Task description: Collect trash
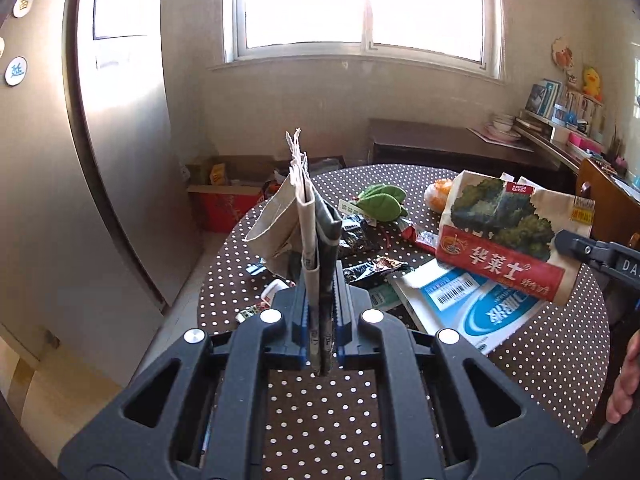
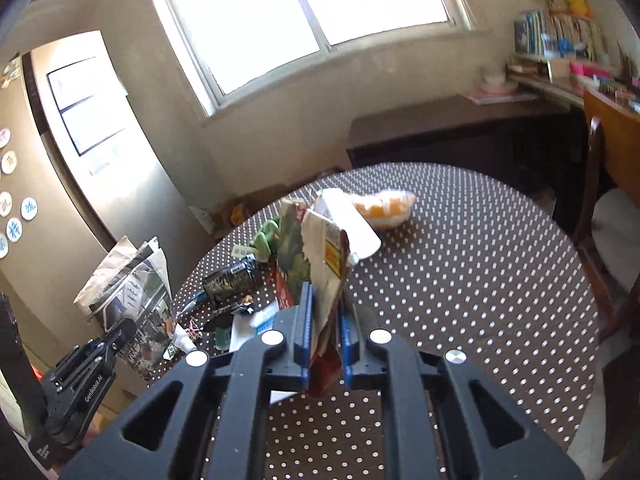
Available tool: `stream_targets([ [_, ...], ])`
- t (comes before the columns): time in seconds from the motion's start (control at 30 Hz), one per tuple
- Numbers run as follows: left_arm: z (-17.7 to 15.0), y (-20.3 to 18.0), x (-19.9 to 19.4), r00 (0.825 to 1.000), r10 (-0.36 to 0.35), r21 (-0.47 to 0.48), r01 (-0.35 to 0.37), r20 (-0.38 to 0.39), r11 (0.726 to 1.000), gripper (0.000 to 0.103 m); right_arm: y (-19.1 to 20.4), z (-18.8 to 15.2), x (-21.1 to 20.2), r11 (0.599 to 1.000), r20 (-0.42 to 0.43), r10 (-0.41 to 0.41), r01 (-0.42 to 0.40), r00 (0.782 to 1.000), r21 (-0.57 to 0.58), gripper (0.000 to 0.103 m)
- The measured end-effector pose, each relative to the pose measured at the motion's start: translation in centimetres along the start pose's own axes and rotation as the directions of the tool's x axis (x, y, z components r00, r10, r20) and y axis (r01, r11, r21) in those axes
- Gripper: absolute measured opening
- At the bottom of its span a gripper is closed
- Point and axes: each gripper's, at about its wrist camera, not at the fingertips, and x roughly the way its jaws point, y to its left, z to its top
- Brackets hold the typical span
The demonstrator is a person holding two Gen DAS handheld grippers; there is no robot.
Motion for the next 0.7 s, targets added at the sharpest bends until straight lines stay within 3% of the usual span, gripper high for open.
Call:
stream_targets([
  [0.1, -0.2, 0.4, -0.9, 1.000, 0.008, -0.006, -0.007, 0.020, 1.000, 0.010, 0.0, -0.4, -0.8, 1.000, -0.010, 0.012, -0.012, 1.000, -0.011, 0.013],
  [0.17, -0.4, 0.4, -1.4, 0.999, 0.009, -0.007, -0.009, 0.030, 1.000, 0.010, 0.2, -0.8, -0.6, 0.999, -0.036, -0.003, 0.001, 0.999, -0.045, 0.022],
  [0.2, -0.4, 0.5, -1.6, 0.999, 0.009, -0.006, -0.009, 0.032, 1.000, 0.010, 0.2, -1.1, -0.4, 0.999, -0.046, -0.022, 0.019, 0.999, -0.050, 0.029],
  [0.23, -0.5, 0.5, -1.8, 0.999, 0.010, -0.005, -0.010, 0.033, 1.000, 0.010, 0.2, -1.3, -0.1, 0.998, -0.061, -0.027, 0.024, 0.998, -0.055, 0.048],
  [0.27, -0.5, 0.5, -2.0, 0.999, 0.012, -0.004, -0.012, 0.034, 1.000, 0.010, 0.1, -1.6, 0.1, 0.998, -0.069, -0.021, 0.017, 0.997, -0.054, 0.054],
  [0.33, -0.7, 0.4, -2.2, 0.999, 0.018, -0.002, -0.018, 0.035, 1.000, 0.010, -0.2, -2.0, 0.6, 0.999, -0.068, -0.024, 0.021, 0.997, -0.039, 0.048],
  [0.37, -0.8, 0.4, -2.3, 0.999, 0.020, -0.001, -0.020, 0.035, 1.000, 0.010, -0.2, -2.2, 0.8, 0.999, -0.070, -0.028, 0.025, 0.997, -0.039, 0.028],
  [0.4, -0.8, 0.4, -2.4, 0.999, 0.021, -0.001, -0.021, 0.035, 1.000, 0.010, -0.2, -2.3, 1.0, 0.998, -0.072, -0.039, 0.036, 0.997, -0.048, 0.018],
  [0.53, -0.8, 0.2, -2.7, 0.999, 0.028, -0.002, -0.027, 0.034, 1.000, 0.010, -0.6, -2.7, 1.6, 0.999, -0.116, -0.037, 0.035, 0.993, -0.020, 0.017],
  [0.6, -0.9, 0.3, -2.9, 0.999, 0.033, -0.007, -0.033, 0.036, 0.999, 0.010, -1.1, -2.9, 1.9, 0.997, -0.142, -0.073, 0.075, 0.987, 0.008, 0.045],
  [0.63, -0.9, 0.4, -2.9, 0.999, 0.033, -0.010, -0.032, 0.035, 0.999, 0.010, -1.5, -3.1, 2.2, 0.996, -0.167, -0.077, 0.084, 0.983, 0.030, 0.078],
  [0.7, -1.0, 0.5, -3.0, 0.999, 0.034, -0.012, -0.034, 0.036, 0.999, 0.010, -2.1, -3.9, 1.7, 0.994, -0.145, -0.089, 0.098, 0.985, 0.054, 0.082],
])
